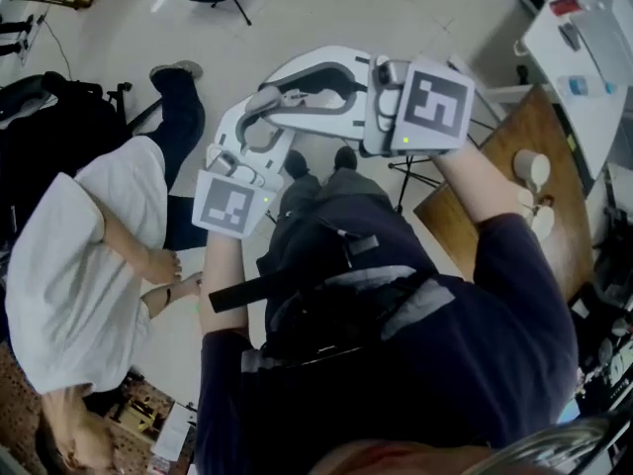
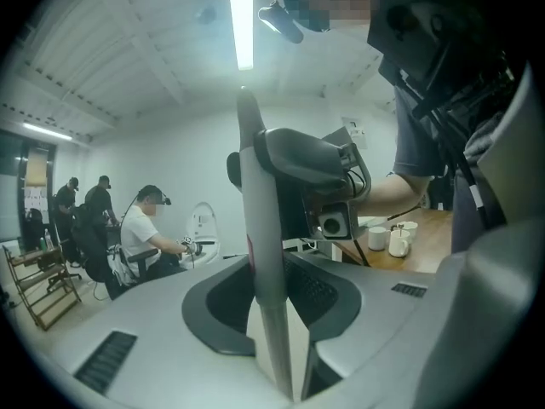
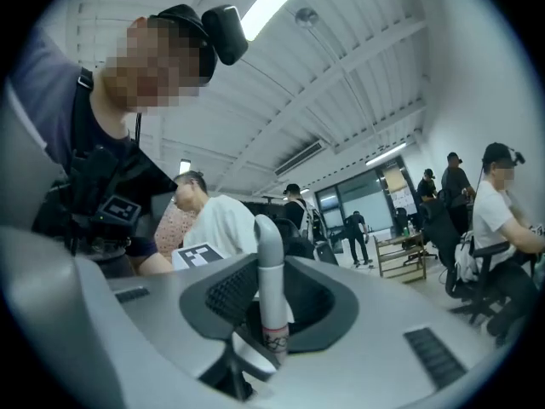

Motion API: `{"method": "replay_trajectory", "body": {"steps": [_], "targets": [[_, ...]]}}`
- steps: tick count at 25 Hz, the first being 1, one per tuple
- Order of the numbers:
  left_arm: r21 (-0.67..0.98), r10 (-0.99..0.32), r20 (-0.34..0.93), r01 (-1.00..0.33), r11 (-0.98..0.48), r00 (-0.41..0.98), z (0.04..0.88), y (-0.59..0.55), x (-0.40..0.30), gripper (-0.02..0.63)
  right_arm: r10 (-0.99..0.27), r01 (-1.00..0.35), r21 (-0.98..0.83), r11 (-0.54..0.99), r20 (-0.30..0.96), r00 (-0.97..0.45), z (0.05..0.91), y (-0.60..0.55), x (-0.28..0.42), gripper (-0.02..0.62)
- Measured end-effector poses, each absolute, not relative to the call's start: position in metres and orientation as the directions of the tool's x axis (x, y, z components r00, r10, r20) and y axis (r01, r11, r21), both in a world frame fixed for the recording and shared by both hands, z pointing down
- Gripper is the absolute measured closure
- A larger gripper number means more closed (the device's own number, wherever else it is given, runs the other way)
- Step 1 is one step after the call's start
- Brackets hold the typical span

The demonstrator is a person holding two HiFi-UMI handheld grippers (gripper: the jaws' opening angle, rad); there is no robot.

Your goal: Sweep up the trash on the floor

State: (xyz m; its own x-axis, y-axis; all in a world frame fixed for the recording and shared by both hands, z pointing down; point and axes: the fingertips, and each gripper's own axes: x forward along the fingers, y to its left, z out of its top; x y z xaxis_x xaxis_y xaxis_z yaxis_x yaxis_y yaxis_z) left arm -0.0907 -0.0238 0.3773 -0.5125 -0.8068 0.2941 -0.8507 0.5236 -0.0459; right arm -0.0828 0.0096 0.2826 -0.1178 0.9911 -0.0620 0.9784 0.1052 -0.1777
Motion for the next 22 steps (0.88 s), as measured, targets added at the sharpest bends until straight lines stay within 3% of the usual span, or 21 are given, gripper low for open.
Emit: {"method": "replay_trajectory", "body": {"steps": [8, 11, 15, 22], "targets": [[0.106, -0.833, 0.291, -0.85, 0.516, -0.47, 0.433, -0.013, -0.069, 0.518, 0.981, 0.932, -0.316, 0.18, -0.014, -0.194, 0.342, 0.026, -0.069, 0.476], [0.165, -0.865, 0.267, -0.865, 0.475, -0.424, 0.453, -0.009, -0.052, 0.518, 0.975, 0.919, -0.324, 0.224, 0.065, -0.214, 0.366, 0.038, -0.056, 0.476], [0.192, -0.894, 0.269, -0.89, 0.414, -0.358, 0.482, 0.001, -0.03, 0.52, 0.968, 0.916, -0.33, 0.229, 0.177, -0.179, 0.4, 0.058, -0.035, 0.476], [0.214, -0.91, 0.291, -0.907, 0.362, -0.295, 0.511, 0.008, -0.015, 0.522, 0.956, 0.91, -0.34, 0.237, 0.249, -0.156, 0.426, 0.07, -0.021, 0.474]]}}
